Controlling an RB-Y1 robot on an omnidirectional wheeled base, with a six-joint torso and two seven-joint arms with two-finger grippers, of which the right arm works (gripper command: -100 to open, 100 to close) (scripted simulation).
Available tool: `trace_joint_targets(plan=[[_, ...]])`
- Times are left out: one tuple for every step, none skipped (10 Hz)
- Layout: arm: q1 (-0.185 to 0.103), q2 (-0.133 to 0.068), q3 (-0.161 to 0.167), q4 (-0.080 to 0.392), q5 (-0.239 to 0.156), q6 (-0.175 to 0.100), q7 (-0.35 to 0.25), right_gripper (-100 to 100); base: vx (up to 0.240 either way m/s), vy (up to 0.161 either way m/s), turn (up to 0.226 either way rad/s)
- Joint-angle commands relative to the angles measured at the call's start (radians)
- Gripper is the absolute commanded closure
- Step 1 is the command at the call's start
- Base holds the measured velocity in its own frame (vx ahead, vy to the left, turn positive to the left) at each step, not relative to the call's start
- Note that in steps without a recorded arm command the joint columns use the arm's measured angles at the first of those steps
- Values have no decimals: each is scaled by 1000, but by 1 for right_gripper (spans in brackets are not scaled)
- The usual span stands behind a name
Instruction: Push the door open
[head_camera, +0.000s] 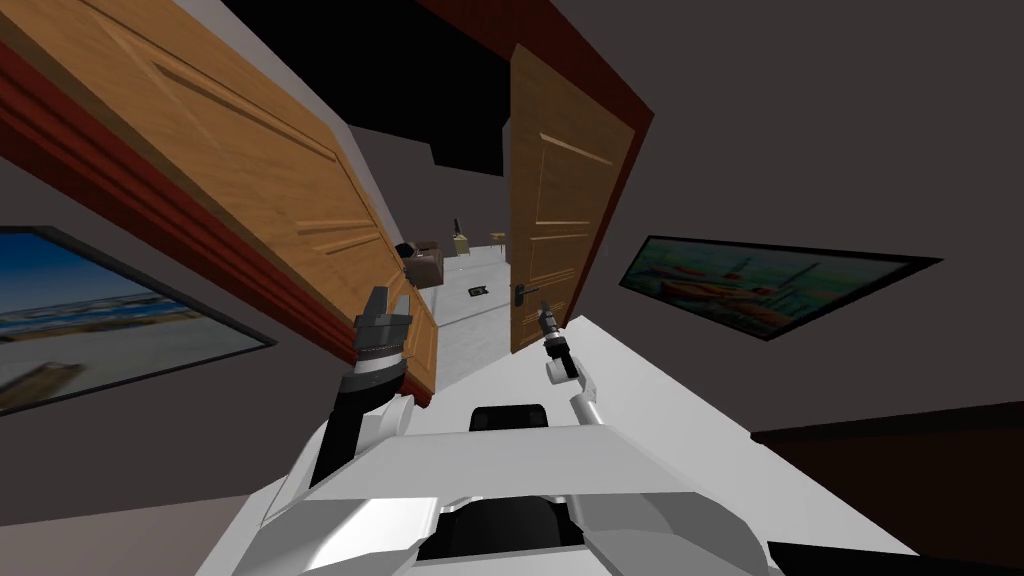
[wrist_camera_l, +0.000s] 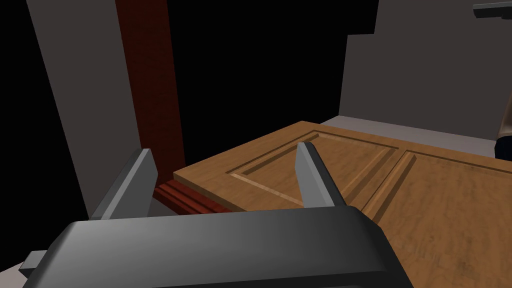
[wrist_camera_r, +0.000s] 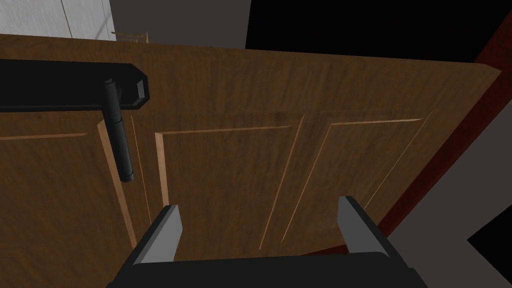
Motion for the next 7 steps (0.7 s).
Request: trace_joint_targets(plan=[[-30,4,10,50,-2,11,-7,-100,78,-127,79],[-30,4,10,50,-2,11,-7,-100,29,-77,29],[-46,5,17,77,-5,17,-12,-100,18,-62,47],[-62,5,23,103,-7,23,-17,-100,40,-88,78],[-77,6,29,129,-9,30,-22,-100,57,-106,82],[-92,8,34,154,-11,36,-27,-100,81,-107,70],[-107,9,40,179,-13,42,-32,-100,73,-118,67]])
